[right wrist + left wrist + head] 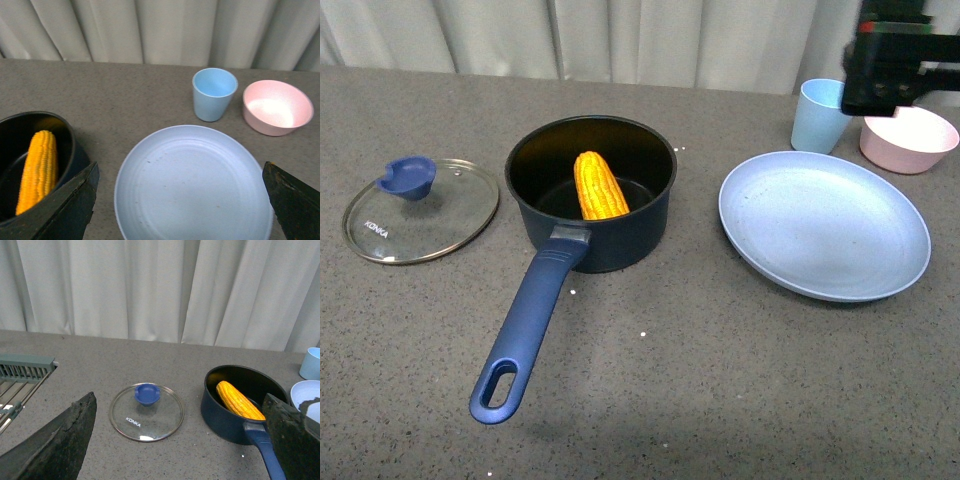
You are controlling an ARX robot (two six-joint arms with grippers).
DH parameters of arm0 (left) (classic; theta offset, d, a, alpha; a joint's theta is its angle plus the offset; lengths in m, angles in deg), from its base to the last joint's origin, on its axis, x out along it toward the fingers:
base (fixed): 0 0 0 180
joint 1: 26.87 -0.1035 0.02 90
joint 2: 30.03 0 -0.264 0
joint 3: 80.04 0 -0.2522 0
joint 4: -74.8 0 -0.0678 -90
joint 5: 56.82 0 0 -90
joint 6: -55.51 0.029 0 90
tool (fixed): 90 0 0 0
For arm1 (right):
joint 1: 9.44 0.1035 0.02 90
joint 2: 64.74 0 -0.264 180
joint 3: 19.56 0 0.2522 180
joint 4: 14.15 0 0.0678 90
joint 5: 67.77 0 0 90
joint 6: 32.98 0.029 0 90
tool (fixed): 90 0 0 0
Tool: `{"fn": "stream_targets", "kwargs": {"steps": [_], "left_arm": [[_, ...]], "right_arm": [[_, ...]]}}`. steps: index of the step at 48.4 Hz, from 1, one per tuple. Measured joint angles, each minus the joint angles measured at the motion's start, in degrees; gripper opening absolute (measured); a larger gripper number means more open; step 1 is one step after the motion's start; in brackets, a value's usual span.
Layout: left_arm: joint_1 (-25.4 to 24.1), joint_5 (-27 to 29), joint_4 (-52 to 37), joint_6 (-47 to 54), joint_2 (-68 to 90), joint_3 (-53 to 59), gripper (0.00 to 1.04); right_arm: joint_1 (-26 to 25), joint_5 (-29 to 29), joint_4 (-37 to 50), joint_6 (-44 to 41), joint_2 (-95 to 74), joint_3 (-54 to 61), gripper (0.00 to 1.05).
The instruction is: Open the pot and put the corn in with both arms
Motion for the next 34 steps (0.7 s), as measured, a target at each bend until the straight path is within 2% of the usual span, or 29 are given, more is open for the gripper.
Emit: {"fn": "stream_targets", "kwargs": {"steps": [11, 16, 19, 22, 25, 34], "left_arm": [[0.0, 0.0, 0.0, 0.0, 0.0, 0.0, 0.98], [0.0, 0.0, 0.0, 0.0, 0.0, 0.0, 0.98], [0.0, 0.0, 0.0, 0.0, 0.0, 0.0, 0.98], [0.0, 0.1, 0.0, 0.0, 0.0, 0.0, 0.98], [0.0, 0.0, 0.0, 0.0, 0.0, 0.0, 0.98], [0.0, 0.0, 0.0, 0.0, 0.0, 0.0, 0.98]], "right_arm": [[-1.2, 5.3, 4.8, -4.7, 11.2, 13.2, 0.96], [-1.4, 5.9, 6.4, -5.5, 14.7, 17.2, 0.94], [-2.3, 4.5, 20.4, -6.1, 12.3, 21.0, 0.82], [-3.8, 3.1, 28.2, -6.6, 13.0, 24.2, 0.70], [-5.6, 1.7, 28.3, -6.7, 17.0, 26.1, 0.56], [-9.6, -2.2, 21.0, -6.7, 28.3, 30.4, 0.15]]}}
